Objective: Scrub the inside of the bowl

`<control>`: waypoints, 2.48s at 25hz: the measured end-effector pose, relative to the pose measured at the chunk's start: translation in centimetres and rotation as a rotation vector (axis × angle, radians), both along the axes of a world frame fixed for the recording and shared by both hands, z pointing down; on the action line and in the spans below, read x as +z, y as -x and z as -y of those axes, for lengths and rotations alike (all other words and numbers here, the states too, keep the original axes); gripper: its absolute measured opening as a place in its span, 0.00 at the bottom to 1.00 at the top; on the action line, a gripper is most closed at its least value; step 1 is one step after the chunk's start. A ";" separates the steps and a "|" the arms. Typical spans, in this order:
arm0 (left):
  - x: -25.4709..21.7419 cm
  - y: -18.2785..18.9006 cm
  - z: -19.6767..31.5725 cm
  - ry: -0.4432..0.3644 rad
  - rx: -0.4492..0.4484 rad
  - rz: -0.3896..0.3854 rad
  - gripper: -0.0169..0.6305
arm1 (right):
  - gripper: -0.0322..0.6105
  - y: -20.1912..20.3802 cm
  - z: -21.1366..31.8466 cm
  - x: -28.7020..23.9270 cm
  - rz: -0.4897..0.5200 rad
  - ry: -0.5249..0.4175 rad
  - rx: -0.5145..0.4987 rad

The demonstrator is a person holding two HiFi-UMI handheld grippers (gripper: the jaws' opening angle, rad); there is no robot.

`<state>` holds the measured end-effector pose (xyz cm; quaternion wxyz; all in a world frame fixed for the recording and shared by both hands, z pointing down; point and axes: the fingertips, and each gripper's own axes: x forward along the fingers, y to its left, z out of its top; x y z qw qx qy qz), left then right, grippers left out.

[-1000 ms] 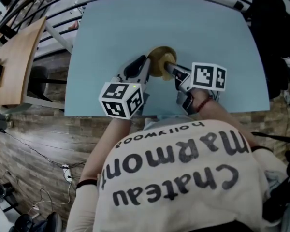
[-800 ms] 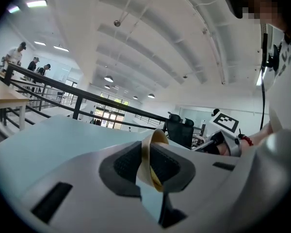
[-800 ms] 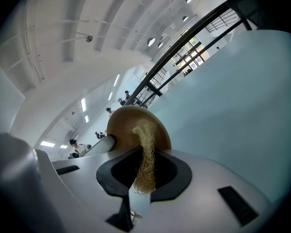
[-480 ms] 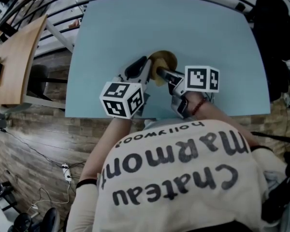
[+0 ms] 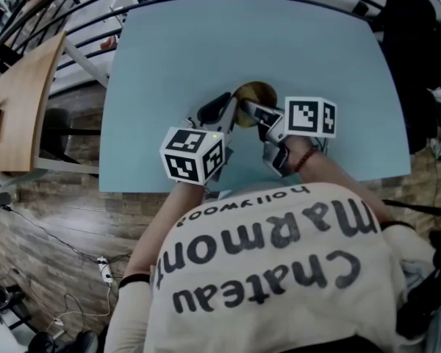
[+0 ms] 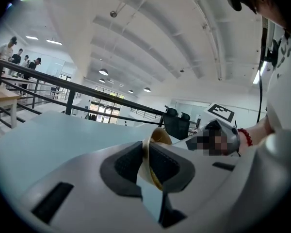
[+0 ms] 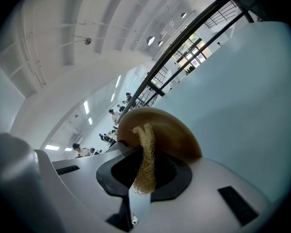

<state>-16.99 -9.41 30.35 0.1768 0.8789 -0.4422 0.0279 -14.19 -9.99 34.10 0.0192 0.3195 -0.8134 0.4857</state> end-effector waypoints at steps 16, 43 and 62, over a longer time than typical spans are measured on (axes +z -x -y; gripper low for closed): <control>2.0 -0.9 1.2 0.041 0.030 -0.004 0.09 | 0.15 -2.3 2.2 1.4 -0.018 0.019 0.094; 1.9 0.1 2.1 0.047 -0.027 -0.004 0.10 | 0.15 -2.5 0.9 4.6 -0.087 0.090 0.045; 0.6 -2.0 -0.1 0.025 0.001 0.026 0.09 | 0.15 -1.8 0.0 -0.3 0.068 0.019 -0.019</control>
